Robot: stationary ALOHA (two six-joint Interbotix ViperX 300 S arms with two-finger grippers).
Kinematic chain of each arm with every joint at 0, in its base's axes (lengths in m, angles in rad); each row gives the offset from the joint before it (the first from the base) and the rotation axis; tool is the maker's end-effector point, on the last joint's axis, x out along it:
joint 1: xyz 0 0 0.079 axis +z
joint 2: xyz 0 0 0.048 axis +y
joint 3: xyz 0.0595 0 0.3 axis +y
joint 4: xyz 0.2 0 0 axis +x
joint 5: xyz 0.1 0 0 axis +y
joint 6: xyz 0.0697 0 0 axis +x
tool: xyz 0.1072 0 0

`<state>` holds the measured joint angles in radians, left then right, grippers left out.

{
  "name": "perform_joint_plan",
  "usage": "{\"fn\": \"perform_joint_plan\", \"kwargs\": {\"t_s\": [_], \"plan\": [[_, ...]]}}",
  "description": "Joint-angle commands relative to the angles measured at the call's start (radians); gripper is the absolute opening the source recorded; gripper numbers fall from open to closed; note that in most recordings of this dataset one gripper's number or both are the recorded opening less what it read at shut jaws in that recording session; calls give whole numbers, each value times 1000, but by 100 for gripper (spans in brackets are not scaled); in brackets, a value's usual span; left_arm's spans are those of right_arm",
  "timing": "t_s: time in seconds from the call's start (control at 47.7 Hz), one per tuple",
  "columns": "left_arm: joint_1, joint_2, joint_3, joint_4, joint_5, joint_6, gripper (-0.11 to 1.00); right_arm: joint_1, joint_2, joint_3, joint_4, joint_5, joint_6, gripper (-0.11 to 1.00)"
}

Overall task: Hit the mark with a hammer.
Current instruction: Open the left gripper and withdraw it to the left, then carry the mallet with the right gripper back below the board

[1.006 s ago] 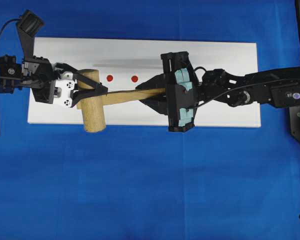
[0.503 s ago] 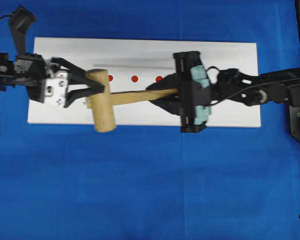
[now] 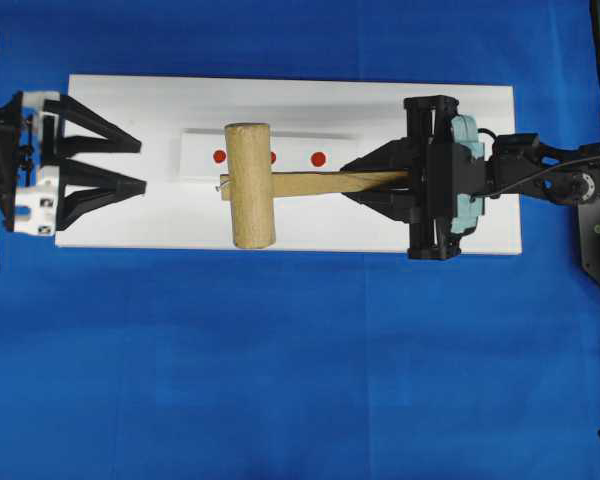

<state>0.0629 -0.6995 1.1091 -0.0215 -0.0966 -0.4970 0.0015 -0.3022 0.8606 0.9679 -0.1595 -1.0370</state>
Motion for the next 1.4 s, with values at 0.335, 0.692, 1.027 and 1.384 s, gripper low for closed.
{"fn": "perform_joint_plan", "kwargs": {"t_s": [0.335, 0.692, 1.027, 1.384], "plan": [[41, -15, -6, 3, 20, 538, 80, 5, -23, -17, 109, -3, 2, 8], [55, -17, -3, 3, 18, 597, 80, 43, -21, -20, 169, -3, 3, 8], [55, -17, -2, 3, -2, 597, 80, 264, 37, -54, 402, -170, 3, 8], [55, -18, 3, 3, -12, 595, 80, 433, 238, -207, 515, -272, 3, 8]]}}
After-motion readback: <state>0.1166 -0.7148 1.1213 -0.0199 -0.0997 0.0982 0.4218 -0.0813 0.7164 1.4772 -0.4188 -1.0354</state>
